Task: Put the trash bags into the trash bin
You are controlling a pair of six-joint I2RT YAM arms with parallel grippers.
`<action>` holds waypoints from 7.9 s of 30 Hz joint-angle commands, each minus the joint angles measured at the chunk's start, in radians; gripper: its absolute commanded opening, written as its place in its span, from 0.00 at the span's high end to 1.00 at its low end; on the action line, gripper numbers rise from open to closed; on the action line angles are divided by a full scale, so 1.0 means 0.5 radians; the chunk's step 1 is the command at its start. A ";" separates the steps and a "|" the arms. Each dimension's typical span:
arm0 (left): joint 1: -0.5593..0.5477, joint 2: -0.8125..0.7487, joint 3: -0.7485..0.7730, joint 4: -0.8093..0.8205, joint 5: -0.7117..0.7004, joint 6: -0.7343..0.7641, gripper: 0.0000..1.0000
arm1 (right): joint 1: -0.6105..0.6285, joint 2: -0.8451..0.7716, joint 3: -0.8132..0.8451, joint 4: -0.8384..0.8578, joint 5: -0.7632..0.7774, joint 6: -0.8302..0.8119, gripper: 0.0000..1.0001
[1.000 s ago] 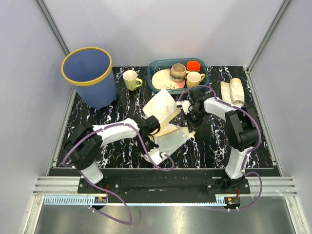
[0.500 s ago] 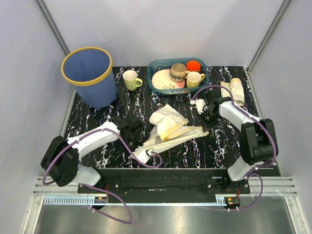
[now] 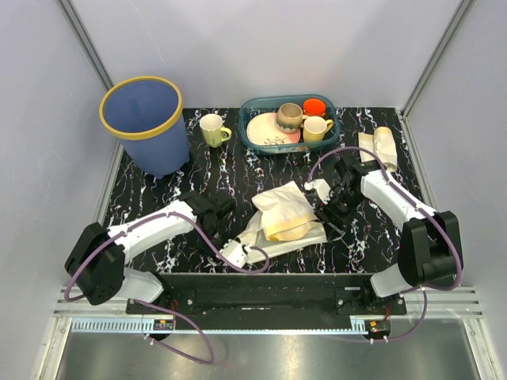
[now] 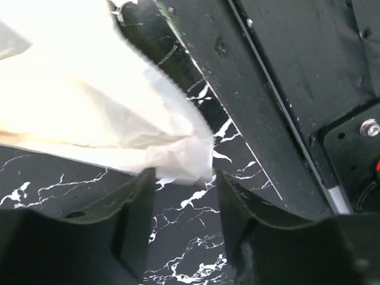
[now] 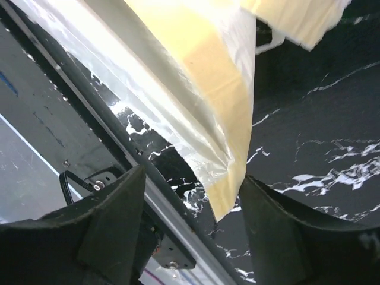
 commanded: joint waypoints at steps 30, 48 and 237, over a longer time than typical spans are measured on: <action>0.000 0.539 0.401 1.384 -0.008 -1.934 0.43 | 0.224 0.119 -0.066 0.982 -0.912 1.657 0.24; 0.340 0.542 0.502 1.602 0.431 -2.983 1.00 | 0.371 -0.004 -0.312 1.831 -0.901 2.547 0.14; 0.791 0.625 0.447 0.547 0.618 -2.634 0.80 | -0.325 0.177 0.081 1.169 0.278 0.503 1.00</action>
